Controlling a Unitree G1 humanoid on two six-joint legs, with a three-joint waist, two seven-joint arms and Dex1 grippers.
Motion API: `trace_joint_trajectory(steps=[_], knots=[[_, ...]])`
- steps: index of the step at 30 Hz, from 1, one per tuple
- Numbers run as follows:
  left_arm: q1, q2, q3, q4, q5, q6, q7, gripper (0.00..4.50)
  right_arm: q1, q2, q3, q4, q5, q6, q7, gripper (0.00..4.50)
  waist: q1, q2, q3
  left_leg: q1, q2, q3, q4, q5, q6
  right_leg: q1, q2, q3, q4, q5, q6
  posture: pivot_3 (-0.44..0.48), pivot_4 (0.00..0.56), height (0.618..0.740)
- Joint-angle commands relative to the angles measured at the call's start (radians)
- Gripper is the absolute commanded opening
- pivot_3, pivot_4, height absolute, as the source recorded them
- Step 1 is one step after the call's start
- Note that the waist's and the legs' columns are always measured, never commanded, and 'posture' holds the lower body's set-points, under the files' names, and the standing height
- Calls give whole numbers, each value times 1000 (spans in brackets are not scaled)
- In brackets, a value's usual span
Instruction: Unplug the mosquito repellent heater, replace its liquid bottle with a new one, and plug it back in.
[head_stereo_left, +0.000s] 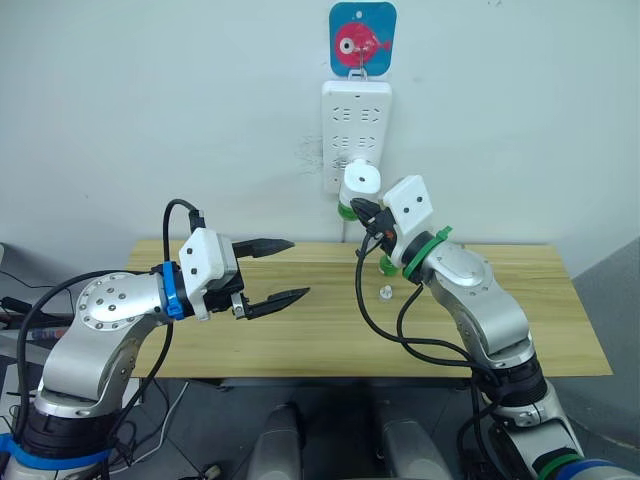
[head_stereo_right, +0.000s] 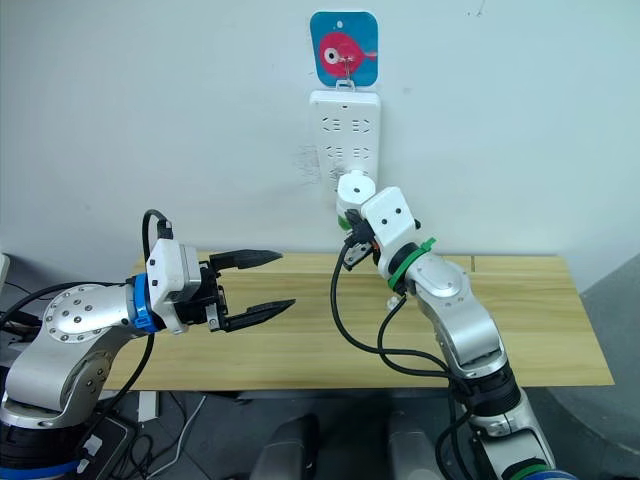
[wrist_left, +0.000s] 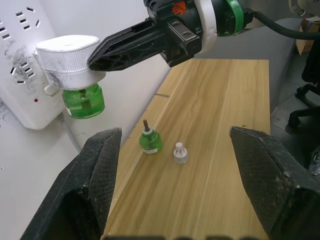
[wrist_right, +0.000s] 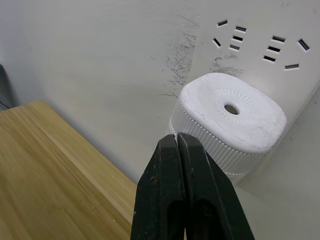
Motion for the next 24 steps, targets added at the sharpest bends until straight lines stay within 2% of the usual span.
trace_joint_trajectory(steps=[1,6,13,24], knots=[[-4,7,5,-28,-3,-12,0,3706,-13,-16,-32,-58,33,7,34,62,0,0,0,0,0,0,0,0,0,0,0,0,0,0,0,-1,222,740],[-3,1,-1,-26,-1,-18,1,3706,18,-33,-19,-102,58,39,64,62,0,0,0,0,0,0,0,0,0,0,0,0,0,0,0,-7,224,740],[-14,-1,-14,-17,3,-26,-2,3706,14,-46,-25,-74,28,44,38,62,-1,0,0,0,0,0,0,0,0,0,0,0,0,0,0,-9,224,740],[-23,0,-20,-13,2,-29,-3,3706,-9,-11,-33,-34,20,32,2,62,-1,0,0,0,0,0,0,0,0,0,0,0,0,0,0,-11,225,740]])
